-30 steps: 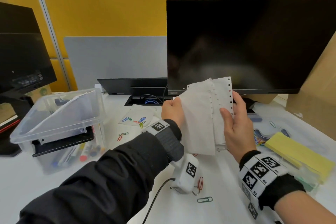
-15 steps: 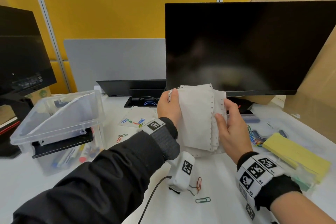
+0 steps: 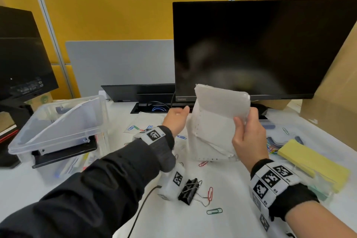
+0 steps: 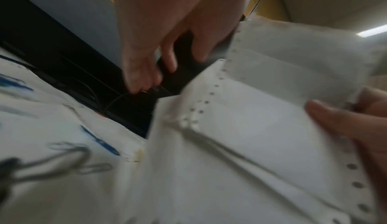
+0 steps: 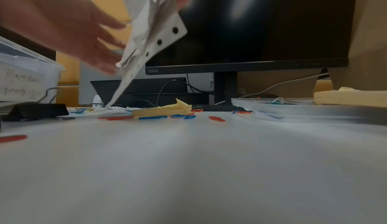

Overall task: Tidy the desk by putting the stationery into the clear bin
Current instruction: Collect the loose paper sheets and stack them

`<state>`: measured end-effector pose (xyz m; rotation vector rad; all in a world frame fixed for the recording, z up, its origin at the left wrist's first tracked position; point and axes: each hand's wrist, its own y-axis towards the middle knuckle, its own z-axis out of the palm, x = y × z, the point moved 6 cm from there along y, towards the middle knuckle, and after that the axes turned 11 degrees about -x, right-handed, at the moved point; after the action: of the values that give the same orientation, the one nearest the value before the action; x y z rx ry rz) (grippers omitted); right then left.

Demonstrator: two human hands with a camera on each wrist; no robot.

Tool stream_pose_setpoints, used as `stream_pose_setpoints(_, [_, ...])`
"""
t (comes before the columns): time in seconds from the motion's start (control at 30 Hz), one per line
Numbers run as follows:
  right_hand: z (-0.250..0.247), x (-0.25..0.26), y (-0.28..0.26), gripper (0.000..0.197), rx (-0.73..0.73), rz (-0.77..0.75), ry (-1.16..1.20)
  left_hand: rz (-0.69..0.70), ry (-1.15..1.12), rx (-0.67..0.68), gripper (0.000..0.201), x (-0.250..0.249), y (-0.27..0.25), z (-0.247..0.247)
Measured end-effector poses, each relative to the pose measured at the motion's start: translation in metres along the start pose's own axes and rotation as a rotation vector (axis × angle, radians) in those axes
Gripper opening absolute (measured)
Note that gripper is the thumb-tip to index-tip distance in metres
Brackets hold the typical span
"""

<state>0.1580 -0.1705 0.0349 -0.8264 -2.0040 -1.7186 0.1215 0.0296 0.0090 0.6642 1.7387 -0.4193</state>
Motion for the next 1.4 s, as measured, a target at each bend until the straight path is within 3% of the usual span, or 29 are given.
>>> stream_pose_setpoints(0.1, [-0.006, 0.002, 0.001, 0.013, -0.087, 0.035, 0.052, -0.227, 0.03, 0.269, 0.058, 0.023, -0.012, 0.005])
stream_pose_setpoints(0.17, [-0.009, 0.002, 0.001, 0.017, -0.13, 0.042, 0.06, -0.26, 0.014, 0.422, 0.049, 0.029, -0.022, 0.007])
stream_pose_setpoints(0.23, [-0.01, 0.001, 0.001, 0.02, -0.143, 0.064, 0.079, -0.209, 0.029, 0.487, 0.034, 0.028, -0.026, 0.007])
stream_pose_setpoints(0.3, [-0.01, 0.0, 0.001, 0.022, -0.14, 0.082, 0.085, -0.114, 0.052, 0.435, 0.028, 0.019, -0.024, 0.002])
stream_pose_setpoints(0.47, [-0.011, -0.002, 0.0, 0.034, -0.176, 0.049, 0.033, 0.09, 0.145, 0.157, 0.033, -0.009, -0.003, -0.03])
stream_pose_setpoints(0.7, [-0.001, -0.001, -0.002, 0.006, -0.042, 0.06, 0.081, 0.302, 0.156, 0.257, 0.021, -0.052, -0.006, -0.038])
stream_pose_setpoints(0.8, [-0.001, -0.005, -0.001, 0.009, -0.033, 0.109, 0.11, 0.298, 0.055, 0.322, 0.021, -0.055, -0.015, -0.03])
stream_pose_setpoints(0.97, [-0.004, -0.005, 0.0, 0.011, -0.069, 0.142, 0.097, 0.164, -0.112, 0.388, 0.044, -0.046, -0.02, -0.019])
stream_pose_setpoints(1.1, [-0.005, -0.006, 0.001, 0.01, -0.085, 0.164, 0.062, 0.197, -0.139, 0.407, 0.015, -0.048, -0.019, -0.025])
stream_pose_setpoints(1.3, [-0.009, -0.005, 0.002, 0.005, -0.132, 0.177, 0.056, 0.148, -0.143, 0.363, 0.014, -0.038, -0.01, -0.036])
stream_pose_setpoints(1.4, [-0.007, -0.003, 0.001, 0.007, -0.117, 0.165, 0.092, 0.089, -0.184, 0.267, 0.019, -0.03, -0.011, -0.037])
